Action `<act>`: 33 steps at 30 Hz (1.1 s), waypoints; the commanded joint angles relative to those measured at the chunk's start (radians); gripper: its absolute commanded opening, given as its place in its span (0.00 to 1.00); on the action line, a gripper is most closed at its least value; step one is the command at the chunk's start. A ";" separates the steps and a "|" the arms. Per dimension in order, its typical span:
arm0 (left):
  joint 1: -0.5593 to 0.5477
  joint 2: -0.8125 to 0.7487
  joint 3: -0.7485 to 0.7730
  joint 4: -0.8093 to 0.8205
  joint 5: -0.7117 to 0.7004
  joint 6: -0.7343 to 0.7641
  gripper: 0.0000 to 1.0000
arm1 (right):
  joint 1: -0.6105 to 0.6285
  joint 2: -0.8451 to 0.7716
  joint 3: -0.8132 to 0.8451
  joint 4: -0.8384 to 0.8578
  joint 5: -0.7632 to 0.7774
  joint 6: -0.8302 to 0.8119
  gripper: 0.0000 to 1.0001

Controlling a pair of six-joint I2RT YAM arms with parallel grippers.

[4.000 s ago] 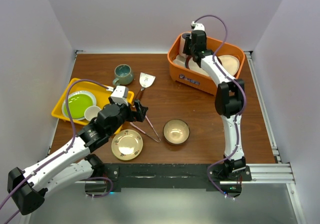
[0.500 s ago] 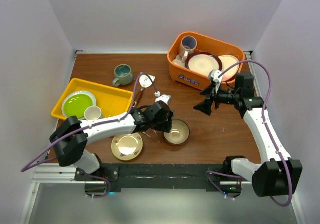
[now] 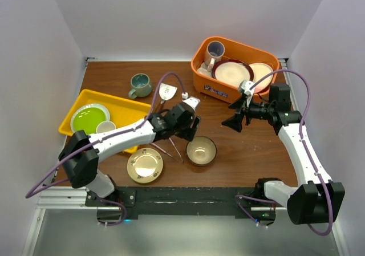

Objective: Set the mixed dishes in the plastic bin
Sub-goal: Pick up the cup at the center of the board.

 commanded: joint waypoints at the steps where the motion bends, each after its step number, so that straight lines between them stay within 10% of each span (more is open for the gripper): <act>1: 0.139 -0.056 0.076 -0.001 0.000 0.148 0.75 | -0.007 -0.033 0.016 -0.007 -0.038 -0.027 0.90; 16: 0.756 0.132 0.355 0.065 0.192 0.333 0.72 | -0.007 -0.030 0.026 -0.029 -0.067 -0.034 0.90; 33: 0.894 0.493 0.656 -0.005 0.220 0.461 0.62 | -0.007 -0.020 0.027 -0.038 -0.070 -0.040 0.90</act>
